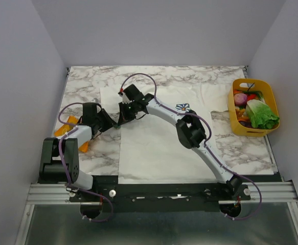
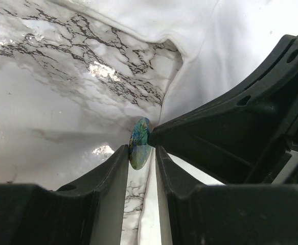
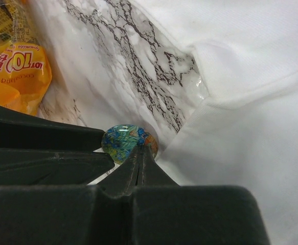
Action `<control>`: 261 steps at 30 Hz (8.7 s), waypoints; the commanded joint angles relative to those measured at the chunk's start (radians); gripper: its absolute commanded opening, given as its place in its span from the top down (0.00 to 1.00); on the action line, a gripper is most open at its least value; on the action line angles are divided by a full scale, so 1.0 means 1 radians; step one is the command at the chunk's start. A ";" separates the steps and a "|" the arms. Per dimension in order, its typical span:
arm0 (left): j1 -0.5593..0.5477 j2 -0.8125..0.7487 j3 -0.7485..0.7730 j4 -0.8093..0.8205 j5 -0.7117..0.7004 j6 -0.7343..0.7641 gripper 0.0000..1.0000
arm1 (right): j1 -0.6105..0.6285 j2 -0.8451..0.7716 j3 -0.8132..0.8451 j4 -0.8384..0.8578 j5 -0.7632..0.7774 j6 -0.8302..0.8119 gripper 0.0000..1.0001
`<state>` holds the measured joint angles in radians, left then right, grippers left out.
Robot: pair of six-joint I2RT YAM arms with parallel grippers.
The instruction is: Pin the brooch onto the clothing
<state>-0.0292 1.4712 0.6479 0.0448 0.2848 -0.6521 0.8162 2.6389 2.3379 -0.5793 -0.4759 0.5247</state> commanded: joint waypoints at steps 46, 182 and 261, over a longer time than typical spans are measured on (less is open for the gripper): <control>-0.215 -0.241 0.033 0.427 0.511 -0.006 1.00 | -0.301 -0.864 -0.793 0.286 -0.454 -0.341 0.14; -0.656 0.500 0.811 -0.491 -0.607 0.419 0.34 | -0.615 -0.835 -1.173 0.447 0.080 0.078 0.30; -0.564 0.460 0.743 -0.439 -0.624 0.440 0.71 | -0.664 -0.815 -1.247 0.515 -0.030 0.049 0.30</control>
<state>-0.6029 1.9644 1.3952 -0.3847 -0.3546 -0.2214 0.1551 1.8233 1.1038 -0.0910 -0.4870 0.5835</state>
